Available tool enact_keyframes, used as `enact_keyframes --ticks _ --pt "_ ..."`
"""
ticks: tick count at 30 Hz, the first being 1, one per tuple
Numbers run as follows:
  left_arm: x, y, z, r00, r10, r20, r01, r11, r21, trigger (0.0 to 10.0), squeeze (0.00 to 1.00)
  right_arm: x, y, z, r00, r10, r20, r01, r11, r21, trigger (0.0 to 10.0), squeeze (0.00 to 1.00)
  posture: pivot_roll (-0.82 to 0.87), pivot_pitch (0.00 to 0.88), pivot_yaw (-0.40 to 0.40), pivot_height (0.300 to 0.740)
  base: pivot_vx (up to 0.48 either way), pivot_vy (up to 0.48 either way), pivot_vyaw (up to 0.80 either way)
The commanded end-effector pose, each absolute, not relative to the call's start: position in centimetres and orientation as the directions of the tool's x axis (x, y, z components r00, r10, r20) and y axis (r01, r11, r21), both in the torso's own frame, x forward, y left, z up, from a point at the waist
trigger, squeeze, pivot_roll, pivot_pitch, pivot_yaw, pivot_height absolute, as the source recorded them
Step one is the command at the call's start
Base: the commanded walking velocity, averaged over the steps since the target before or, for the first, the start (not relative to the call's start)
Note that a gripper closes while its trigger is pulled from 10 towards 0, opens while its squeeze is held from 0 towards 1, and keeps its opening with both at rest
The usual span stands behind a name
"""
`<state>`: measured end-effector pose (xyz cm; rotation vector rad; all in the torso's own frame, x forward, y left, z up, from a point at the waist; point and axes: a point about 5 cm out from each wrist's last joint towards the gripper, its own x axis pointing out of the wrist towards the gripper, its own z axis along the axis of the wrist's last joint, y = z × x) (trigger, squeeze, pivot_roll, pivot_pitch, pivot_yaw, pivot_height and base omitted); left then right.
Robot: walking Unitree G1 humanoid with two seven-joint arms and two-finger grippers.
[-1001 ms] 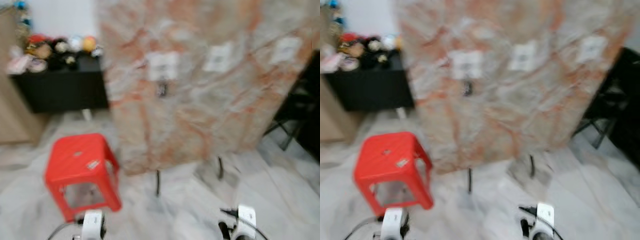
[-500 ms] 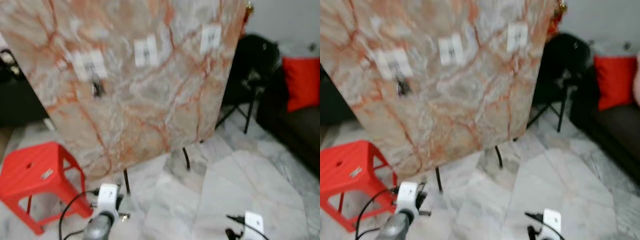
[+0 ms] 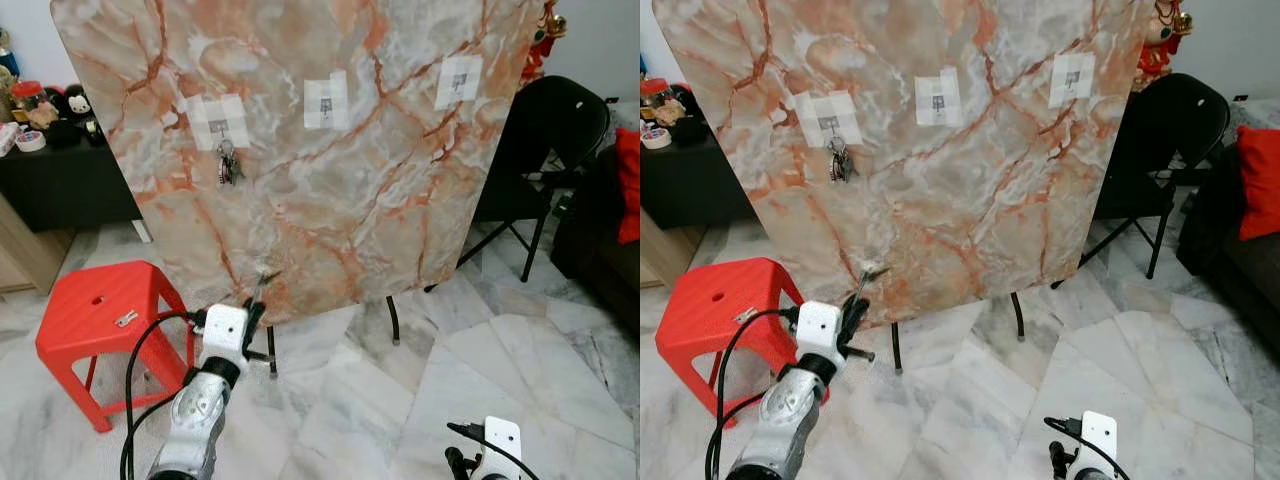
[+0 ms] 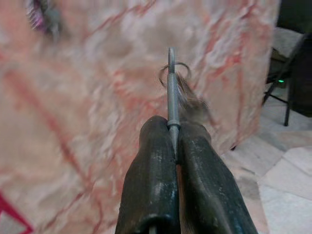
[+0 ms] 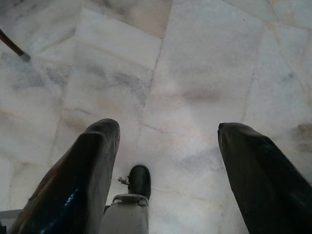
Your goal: Hang keys on a hook
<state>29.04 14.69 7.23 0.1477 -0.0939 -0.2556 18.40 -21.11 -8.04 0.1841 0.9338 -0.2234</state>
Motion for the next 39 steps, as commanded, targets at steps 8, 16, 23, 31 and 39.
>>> enact_keyframes --ticks 8,16,23,31,39 --pt "29.9 13.3 9.6 0.947 -0.300 0.119 0.271 0.939 0.210 10.0 0.00 18.5 -21.1 -8.0 0.579 -0.116 -0.807 0.268 0.962 0.055 10.0 0.00 0.01 0.000 -0.019 0.732 0.064 0.000 0.00" --pt "29.6 12.9 10.2 0.941 -0.317 0.118 0.284 0.929 0.237 10.0 0.00 18.6 -21.1 -7.9 0.580 -0.112 -0.807 0.261 0.964 0.054 10.0 0.00 0.01 0.000 -0.021 0.732 0.259 0.000 0.00" --pt "29.7 12.6 10.7 0.937 -0.325 0.128 0.289 0.928 0.236 10.0 0.00 18.6 -21.1 -7.9 0.581 -0.110 -0.807 0.259 0.964 0.054 10.0 0.00 0.02 0.000 -0.024 0.732 0.262 0.000 0.00" --pt "29.7 12.4 10.9 0.935 -0.332 0.125 0.295 0.923 0.246 10.0 0.00 18.6 -21.2 -7.9 0.580 -0.110 -0.807 0.255 0.966 0.052 10.0 0.00 0.01 0.000 -0.024 0.732 0.266 0.000 0.00" --pt "29.7 12.2 11.2 0.933 -0.335 0.132 0.296 0.923 0.246 10.0 0.00 18.7 -21.2 -7.9 0.581 -0.107 -0.807 0.249 0.967 0.052 10.0 0.00 0.02 0.000 -0.026 0.732 0.262 0.000 0.00"
